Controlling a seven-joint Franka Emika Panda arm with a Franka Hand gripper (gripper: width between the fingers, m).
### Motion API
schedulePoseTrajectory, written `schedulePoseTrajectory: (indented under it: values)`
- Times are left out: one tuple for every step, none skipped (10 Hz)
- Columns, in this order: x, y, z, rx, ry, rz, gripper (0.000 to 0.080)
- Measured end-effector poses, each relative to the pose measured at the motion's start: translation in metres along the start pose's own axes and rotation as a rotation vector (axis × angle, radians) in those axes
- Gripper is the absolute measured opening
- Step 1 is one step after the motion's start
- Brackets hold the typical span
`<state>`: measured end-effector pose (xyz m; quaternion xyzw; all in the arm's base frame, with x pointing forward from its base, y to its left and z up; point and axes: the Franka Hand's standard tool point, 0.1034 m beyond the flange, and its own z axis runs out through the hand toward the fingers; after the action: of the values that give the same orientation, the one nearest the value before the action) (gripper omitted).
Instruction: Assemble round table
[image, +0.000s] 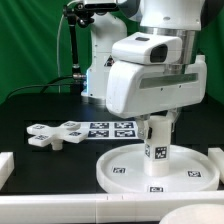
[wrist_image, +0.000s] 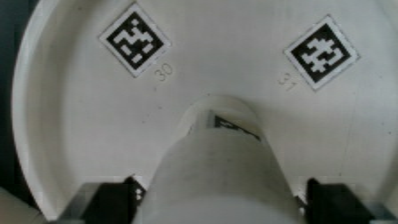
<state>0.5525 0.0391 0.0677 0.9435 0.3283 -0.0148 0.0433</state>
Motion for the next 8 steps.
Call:
schedulePoseTrajectory:
  values:
    - [-0.002,0.002,-0.002,-0.001,0.000,-0.032,0.0610]
    - [-0.006,0.005,-0.009,-0.005,0.005,-0.064,0.0637]
    - [-0.014,0.006,-0.015,-0.004,0.004,-0.070,0.0637]
    - [-0.024,0.007,-0.023,-0.005,0.005,-0.081,0.0647]
    - [-0.035,0.009,-0.030,-0.008,0.009,-0.087,0.0649]
    - [-0.045,0.008,-0.029,-0.004,0.005,-0.082,0.0649]
    - [-0.043,0.007,-0.028,-0.004,0.004,-0.085,0.0649]
    - [-0.043,0.007,-0.028,-0.004,0.004,-0.086,0.0649]
